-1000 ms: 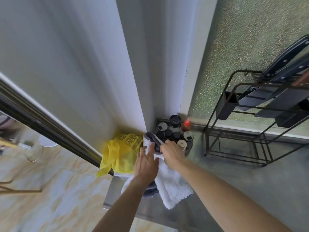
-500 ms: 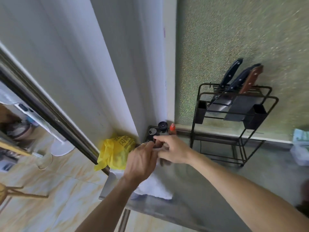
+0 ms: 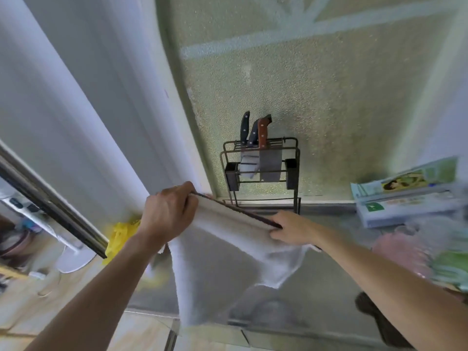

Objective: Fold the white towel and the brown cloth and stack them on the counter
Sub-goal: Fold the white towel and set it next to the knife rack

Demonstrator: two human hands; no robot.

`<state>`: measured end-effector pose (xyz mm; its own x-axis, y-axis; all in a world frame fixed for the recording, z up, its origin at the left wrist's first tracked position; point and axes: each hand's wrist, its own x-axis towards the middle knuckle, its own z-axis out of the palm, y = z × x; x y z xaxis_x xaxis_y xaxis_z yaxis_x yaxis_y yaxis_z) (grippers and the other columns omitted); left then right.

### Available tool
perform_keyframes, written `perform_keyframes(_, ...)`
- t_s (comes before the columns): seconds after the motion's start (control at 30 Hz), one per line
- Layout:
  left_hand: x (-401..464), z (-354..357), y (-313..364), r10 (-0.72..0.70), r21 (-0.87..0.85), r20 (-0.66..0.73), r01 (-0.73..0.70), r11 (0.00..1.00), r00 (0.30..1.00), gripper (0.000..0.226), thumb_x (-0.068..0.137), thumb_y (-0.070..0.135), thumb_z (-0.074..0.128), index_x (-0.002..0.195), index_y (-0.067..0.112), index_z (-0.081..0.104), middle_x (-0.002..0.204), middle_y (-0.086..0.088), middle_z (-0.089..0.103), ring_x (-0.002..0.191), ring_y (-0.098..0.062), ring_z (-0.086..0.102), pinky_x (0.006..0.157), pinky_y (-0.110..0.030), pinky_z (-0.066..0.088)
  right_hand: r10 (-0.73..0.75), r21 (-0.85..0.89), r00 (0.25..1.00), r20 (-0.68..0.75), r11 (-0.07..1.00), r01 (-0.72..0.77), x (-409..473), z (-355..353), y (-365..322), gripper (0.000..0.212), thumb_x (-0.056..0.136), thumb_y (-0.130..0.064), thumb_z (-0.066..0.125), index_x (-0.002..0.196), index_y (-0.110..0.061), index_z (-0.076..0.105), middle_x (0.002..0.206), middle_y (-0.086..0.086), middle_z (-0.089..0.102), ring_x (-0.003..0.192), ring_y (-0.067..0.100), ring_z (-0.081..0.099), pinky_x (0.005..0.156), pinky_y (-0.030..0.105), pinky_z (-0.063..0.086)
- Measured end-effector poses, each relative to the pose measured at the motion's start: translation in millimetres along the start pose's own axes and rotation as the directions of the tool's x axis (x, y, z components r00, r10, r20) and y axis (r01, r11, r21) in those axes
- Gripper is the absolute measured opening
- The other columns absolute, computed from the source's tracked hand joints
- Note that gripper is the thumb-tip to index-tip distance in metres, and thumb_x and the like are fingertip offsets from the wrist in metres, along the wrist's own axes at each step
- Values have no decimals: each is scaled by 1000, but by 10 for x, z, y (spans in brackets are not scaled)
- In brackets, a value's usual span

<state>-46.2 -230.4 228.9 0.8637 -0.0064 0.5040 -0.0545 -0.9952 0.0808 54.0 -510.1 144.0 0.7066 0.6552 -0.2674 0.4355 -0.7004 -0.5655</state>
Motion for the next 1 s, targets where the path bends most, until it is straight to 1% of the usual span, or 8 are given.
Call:
perform_keyframes(0.17, -149, 287, 86, 263, -41, 258, -261, 964, 930, 26, 98, 43, 35, 100, 20, 47, 70, -6, 68, 63, -37, 65, 52, -37, 49, 143, -222, 989, -46, 963, -149, -360, -136, 610, 12, 88, -18, 49, 87, -9, 57, 82, 4, 63, 72, 20, 59, 61, 37, 42)
perform_keyframes(0.23, -156, 387, 60, 238, -83, 424, -224, 971, 874, 45, 98, 57, 41, 106, 14, 54, 72, -5, 65, 69, -32, 67, 60, -37, 46, 182, -273, 980, -81, 941, -198, -489, -203, 760, 16, 86, -17, 49, 93, -10, 62, 81, 3, 65, 68, 17, 59, 56, 33, 42)
perform_keyframes(0.37, -138, 543, -90, 149, -127, 525, -97, 987, 838, 54, 82, 68, 59, 107, 21, 66, 83, 4, 66, 75, -17, 64, 69, -32, 46, 251, -318, 950, -186, 899, -300, -631, -276, 949, 12, 91, -24, 51, 82, -19, 55, 79, -2, 63, 74, 19, 62, 54, 31, 44)
perform_keyframes(0.5, -90, 691, -283, 60, -7, 476, -64, 998, 877, 23, 87, 36, 72, 97, 16, 67, 101, -5, 71, 95, -27, 66, 75, -35, 45, 210, -384, 884, -417, 841, -381, -674, -348, 926, 7, 99, -23, 48, 97, -21, 55, 86, -2, 62, 71, 15, 56, 51, 23, 33)
perform_keyframes(0.63, 1, 674, -485, -13, -46, 289, 27, 999, 957, 18, 79, 7, 67, 96, 14, 66, 93, -8, 63, 86, -36, 65, 64, -36, 42, 169, -381, 781, -601, 798, -466, -650, -465, 811, 17, 100, -24, 51, 111, -15, 60, 90, 4, 69, 75, 20, 62, 50, 25, 29)
perform_keyframes(0.8, -151, 725, -721, 65, -38, 224, -58, 998, 972, 31, 75, 3, 70, 102, 18, 66, 99, -4, 62, 84, -31, 65, 59, -34, 48, 60, -422, 729, -682, 782, -459, -669, -303, 743, 20, 91, -17, 64, 111, -14, 65, 93, 6, 74, 80, 28, 70, 57, 31, 41)
perform_keyframes(0.9, -523, 931, -874, 124, -92, 262, -103, 990, 957, 37, 69, 3, 72, 100, 21, 67, 100, -2, 64, 86, -24, 64, 56, -32, 51, -13, -428, 709, -705, 805, -410, -716, 94, 821, 32, 70, -1, 81, 99, -9, 70, 81, 9, 74, 63, 31, 69, 47, 32, 46)
perform_keyframes(1.0, -1020, 1274, -1037, 164, -151, 350, -117, 981, 922, 33, 68, 13, 69, 99, 25, 66, 96, 2, 61, 89, -18, 61, 56, -32, 52, 34, -439, 741, -670, 788, -432, -751, 719, 1041, 44, 49, 6, 87, 87, -9, 73, 68, 9, 69, 51, 31, 65, 39, 31, 45)
